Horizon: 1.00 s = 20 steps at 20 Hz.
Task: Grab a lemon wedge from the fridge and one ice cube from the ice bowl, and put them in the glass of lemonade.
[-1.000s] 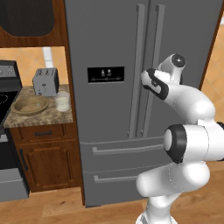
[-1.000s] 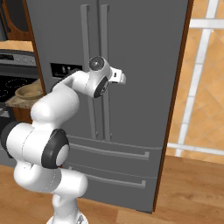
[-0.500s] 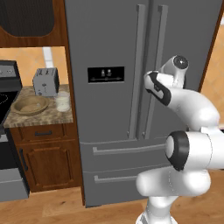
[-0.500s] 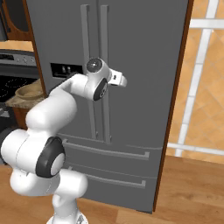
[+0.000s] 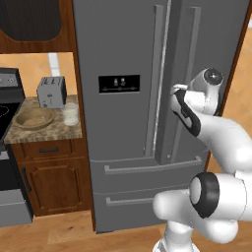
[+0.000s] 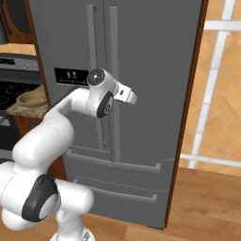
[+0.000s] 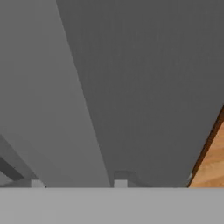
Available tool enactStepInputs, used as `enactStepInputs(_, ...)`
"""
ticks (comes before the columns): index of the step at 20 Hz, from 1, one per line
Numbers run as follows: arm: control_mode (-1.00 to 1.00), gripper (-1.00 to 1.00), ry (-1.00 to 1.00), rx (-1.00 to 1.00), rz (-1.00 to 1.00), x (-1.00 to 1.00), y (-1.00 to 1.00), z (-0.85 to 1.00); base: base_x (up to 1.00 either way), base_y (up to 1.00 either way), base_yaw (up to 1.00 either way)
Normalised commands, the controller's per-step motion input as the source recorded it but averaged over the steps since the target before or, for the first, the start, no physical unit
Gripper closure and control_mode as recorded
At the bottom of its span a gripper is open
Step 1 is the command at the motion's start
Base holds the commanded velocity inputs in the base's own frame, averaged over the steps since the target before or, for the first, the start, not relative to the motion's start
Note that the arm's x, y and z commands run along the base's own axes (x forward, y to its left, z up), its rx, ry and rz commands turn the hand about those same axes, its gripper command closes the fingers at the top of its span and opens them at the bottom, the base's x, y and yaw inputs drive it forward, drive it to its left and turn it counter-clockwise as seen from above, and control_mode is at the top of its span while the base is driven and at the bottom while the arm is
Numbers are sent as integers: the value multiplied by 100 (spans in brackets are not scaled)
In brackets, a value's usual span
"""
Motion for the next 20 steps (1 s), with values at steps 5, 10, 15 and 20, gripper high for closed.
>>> enactStepInputs(5, -100, 100, -6, 16, -7, -87, -100, 0, 0, 0, 0)
enactStepInputs(10, -100, 100, -15, 21, -1, -100, -100, 0, 0, 0, 0)
enactStepInputs(15, -100, 100, -2, 15, -5, -66, -96, 3, 0, 0, 0)
enactStepInputs(20, -100, -100, 0, 1, -13, -26, -46, 26, 0, 0, 0)
